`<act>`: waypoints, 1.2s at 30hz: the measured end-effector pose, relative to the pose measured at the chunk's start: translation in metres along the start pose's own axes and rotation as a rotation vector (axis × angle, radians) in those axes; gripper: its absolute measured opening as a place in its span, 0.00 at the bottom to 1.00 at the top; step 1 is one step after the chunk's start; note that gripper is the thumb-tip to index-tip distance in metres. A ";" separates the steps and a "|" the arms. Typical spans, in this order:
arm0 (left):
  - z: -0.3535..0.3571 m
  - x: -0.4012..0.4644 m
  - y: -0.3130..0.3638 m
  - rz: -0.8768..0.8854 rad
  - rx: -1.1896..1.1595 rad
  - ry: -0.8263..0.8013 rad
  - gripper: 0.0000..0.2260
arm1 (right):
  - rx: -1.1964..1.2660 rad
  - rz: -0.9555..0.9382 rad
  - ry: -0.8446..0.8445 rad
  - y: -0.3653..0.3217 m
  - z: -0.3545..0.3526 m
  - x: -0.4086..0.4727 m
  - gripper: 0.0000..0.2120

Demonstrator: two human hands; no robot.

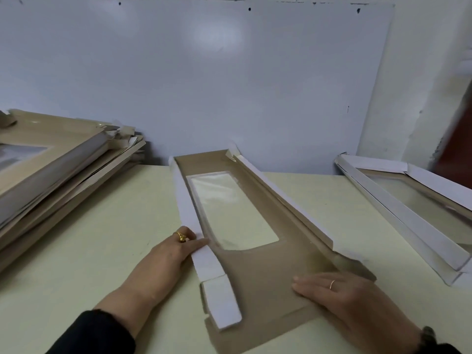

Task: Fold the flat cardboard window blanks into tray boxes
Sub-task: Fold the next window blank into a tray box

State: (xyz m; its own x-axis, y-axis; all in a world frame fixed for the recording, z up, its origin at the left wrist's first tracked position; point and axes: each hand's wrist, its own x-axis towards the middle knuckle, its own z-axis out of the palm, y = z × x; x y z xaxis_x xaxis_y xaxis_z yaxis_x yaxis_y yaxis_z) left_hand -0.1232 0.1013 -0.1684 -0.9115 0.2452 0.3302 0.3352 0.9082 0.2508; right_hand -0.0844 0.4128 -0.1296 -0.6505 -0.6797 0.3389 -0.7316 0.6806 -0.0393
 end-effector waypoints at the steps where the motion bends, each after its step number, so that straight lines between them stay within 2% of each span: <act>1: 0.002 0.001 -0.002 0.007 -0.003 -0.001 0.24 | -0.028 -0.042 0.017 -0.004 0.004 0.000 0.24; 4: 0.006 0.006 -0.006 -0.015 0.058 -0.032 0.23 | -0.110 -0.094 -0.013 -0.020 0.016 0.004 0.32; 5: 0.006 0.008 -0.005 -0.046 0.080 -0.048 0.23 | -0.121 -0.103 -0.012 -0.022 0.018 0.006 0.30; 7: 0.006 0.010 -0.003 -0.075 0.040 -0.063 0.23 | -0.042 -0.122 -0.103 -0.026 0.020 0.012 0.13; 8: 0.004 0.011 -0.002 -0.079 -0.011 -0.071 0.23 | 0.028 -0.078 -0.112 -0.028 0.020 0.014 0.11; 10: -0.006 0.009 0.000 -0.102 -0.104 -0.058 0.24 | 0.067 0.005 -0.101 -0.027 0.022 0.020 0.17; 12: -0.017 0.004 0.001 -0.125 -0.098 0.050 0.24 | -0.064 -0.013 -0.066 -0.028 0.029 0.025 0.18; 14: -0.029 -0.005 0.016 -0.038 -0.086 0.204 0.16 | -0.068 0.023 -0.084 -0.032 0.036 0.023 0.16; 15: -0.033 -0.010 0.031 0.044 -0.110 0.225 0.12 | -0.074 0.021 -0.094 -0.033 0.039 0.024 0.15; 17: -0.031 -0.021 0.065 0.211 -0.107 0.113 0.18 | -0.043 0.039 -0.073 -0.033 0.044 0.025 0.20; 20: -0.002 -0.034 0.087 0.412 0.131 -0.061 0.24 | -0.079 0.078 -0.125 -0.033 0.045 0.026 0.25; 21: 0.002 -0.034 0.086 0.436 0.169 -0.111 0.24 | -0.083 0.078 -0.158 -0.032 0.044 0.025 0.26; 23: 0.003 -0.032 0.079 0.454 0.184 -0.128 0.18 | 0.088 0.041 -0.166 -0.024 0.041 0.023 0.29; 25: 0.001 -0.033 0.071 0.436 0.161 -0.142 0.18 | 0.261 0.023 -0.201 -0.015 0.037 0.018 0.26; 28: 0.002 -0.038 0.057 0.390 0.167 -0.073 0.30 | 0.506 0.153 -0.191 0.001 0.031 0.010 0.21; 32: -0.006 -0.043 0.040 0.390 -0.156 0.019 0.28 | 0.729 0.297 -0.147 0.015 0.016 0.002 0.11; 34: -0.017 -0.043 0.034 0.268 -0.366 0.026 0.26 | 0.767 0.325 -0.085 0.015 0.012 0.002 0.08; 36: -0.023 -0.044 0.031 0.084 -0.465 -0.039 0.29 | 0.750 0.354 -0.015 0.011 0.015 0.004 0.11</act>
State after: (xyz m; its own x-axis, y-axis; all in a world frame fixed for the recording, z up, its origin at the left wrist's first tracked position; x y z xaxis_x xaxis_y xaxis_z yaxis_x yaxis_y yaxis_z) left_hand -0.0669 0.1109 -0.1546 -0.8821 0.3319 0.3343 0.4709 0.6387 0.6085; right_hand -0.0986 0.4131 -0.1431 -0.8665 -0.4671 0.1761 -0.4215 0.4956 -0.7594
